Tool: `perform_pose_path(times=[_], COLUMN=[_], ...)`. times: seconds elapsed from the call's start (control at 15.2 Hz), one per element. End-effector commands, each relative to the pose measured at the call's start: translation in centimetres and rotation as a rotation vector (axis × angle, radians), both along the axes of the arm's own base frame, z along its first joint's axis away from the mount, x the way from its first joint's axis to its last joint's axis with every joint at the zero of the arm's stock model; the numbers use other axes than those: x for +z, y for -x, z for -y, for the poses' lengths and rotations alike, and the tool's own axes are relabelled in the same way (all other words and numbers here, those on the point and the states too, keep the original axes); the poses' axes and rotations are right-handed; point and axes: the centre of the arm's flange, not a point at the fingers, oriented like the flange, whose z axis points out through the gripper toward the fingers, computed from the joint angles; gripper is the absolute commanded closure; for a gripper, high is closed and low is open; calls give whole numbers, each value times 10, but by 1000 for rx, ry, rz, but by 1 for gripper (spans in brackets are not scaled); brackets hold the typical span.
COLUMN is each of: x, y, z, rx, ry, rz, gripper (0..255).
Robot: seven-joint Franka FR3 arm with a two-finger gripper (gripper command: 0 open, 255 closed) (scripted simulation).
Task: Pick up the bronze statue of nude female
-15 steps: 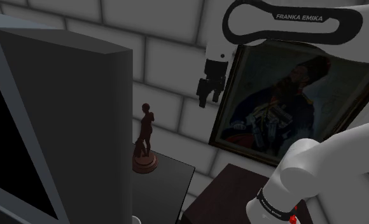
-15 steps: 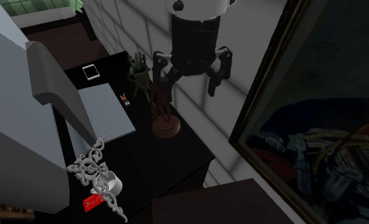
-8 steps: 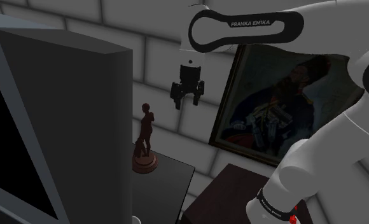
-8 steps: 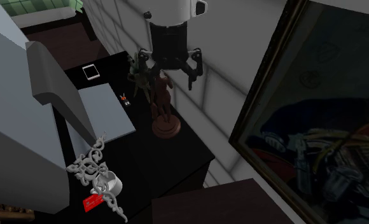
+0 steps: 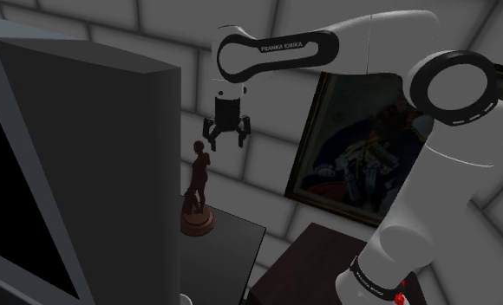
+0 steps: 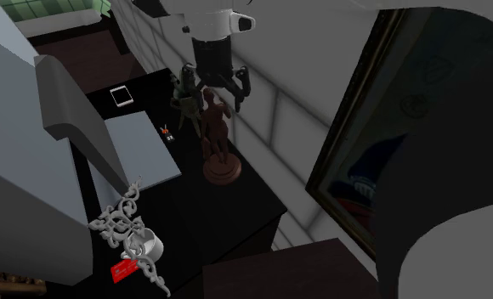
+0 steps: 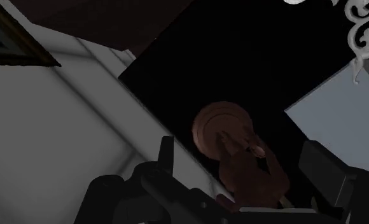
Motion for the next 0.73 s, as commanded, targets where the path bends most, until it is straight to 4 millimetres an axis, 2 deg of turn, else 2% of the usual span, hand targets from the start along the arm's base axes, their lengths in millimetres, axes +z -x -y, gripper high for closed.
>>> perform_pose_path(times=[0.0,0.33,0.66], x=[-13,-48,-85], y=[-24,-84,-142], z=[1,6,20], rx=[-56,-187,-318], ry=[12,39,66], rz=[-12,-40,-69], gripper=[0,0,0])
